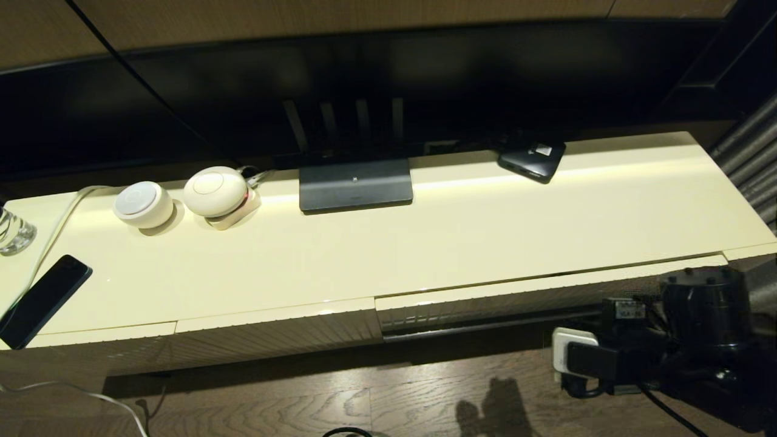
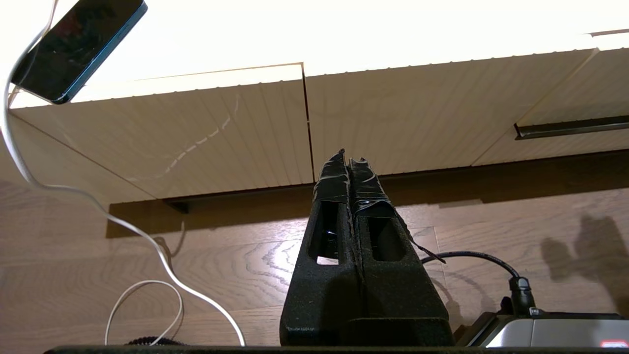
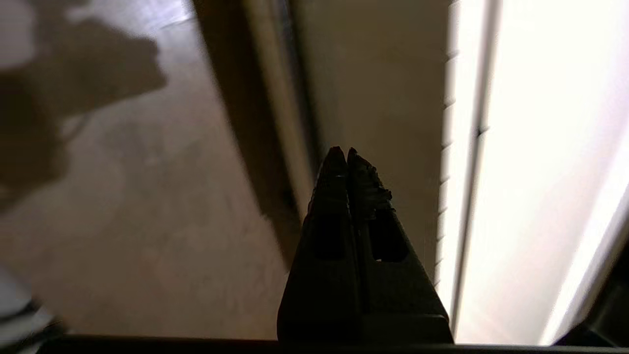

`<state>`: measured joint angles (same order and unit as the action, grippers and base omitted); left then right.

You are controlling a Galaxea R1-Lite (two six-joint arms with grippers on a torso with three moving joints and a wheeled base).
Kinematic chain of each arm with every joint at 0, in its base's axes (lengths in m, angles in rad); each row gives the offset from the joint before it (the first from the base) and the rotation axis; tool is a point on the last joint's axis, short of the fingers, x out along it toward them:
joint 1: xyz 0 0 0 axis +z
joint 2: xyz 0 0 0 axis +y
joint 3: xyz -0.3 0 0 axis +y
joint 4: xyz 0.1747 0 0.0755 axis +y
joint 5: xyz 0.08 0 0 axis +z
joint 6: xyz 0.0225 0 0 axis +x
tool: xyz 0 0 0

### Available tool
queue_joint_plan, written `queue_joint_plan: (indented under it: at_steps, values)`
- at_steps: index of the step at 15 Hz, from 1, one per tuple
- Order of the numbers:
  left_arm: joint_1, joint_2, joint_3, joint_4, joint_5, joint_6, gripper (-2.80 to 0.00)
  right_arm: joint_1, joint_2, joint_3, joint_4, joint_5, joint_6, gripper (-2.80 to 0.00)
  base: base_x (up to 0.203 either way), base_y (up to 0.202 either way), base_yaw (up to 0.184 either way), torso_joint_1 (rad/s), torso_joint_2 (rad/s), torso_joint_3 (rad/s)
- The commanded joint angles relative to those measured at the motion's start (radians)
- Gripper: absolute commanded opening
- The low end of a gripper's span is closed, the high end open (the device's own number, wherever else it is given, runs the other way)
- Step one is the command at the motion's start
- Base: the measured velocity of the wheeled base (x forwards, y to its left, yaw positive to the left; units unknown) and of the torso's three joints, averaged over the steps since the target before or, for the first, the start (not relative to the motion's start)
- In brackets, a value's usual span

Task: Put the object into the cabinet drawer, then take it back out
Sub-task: Open the drawer

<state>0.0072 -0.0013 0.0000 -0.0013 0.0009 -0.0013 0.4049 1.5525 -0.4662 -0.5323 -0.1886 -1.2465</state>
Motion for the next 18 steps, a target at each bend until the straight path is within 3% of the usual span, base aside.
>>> queue_joint_plan:
  at_steps: [1,4,5,10,15,16,18]
  values:
    - [0.000,0.001,0.003,0.000,0.001,0.000,-2.80,0.005,-0.213,-0.003,0.275,0.002,-0.006,-2.80,0.000,0.000,0.000,0.000,0.00,0.000]
    - [0.000,0.001,0.003,0.000,0.001,0.000,-2.80,0.010,-0.431,0.003,0.646,0.024,-0.007,-2.80,0.000,0.000,0.000,0.000,0.00,0.000]
    - [0.000,0.001,0.003,0.001,0.001,0.000,-2.80,0.011,-0.458,0.028,0.714,0.041,-0.008,-2.80,0.000,0.000,0.000,0.000,0.00,0.000]
    - [0.000,0.001,0.003,0.000,0.001,0.000,-2.80,0.003,-0.404,0.122,0.705,0.070,-0.030,-2.80,0.000,0.000,0.000,0.000,0.00,0.000]
    - [0.000,0.001,0.003,0.000,0.001,0.000,-2.80,-0.015,-0.235,0.150,0.499,0.072,-0.029,-2.80,0.000,0.000,0.000,0.000,0.00,0.000]
    - [0.000,0.001,0.003,0.000,0.001,0.000,-2.80,-0.021,-0.218,0.156,0.464,0.074,-0.030,0.00,0.000,0.000,0.000,0.000,0.00,0.000]
    - [0.000,0.001,0.003,0.001,0.001,0.000,-2.80,-0.021,-0.153,0.162,0.424,0.079,-0.032,0.00,0.000,0.000,0.000,0.000,0.00,0.000]
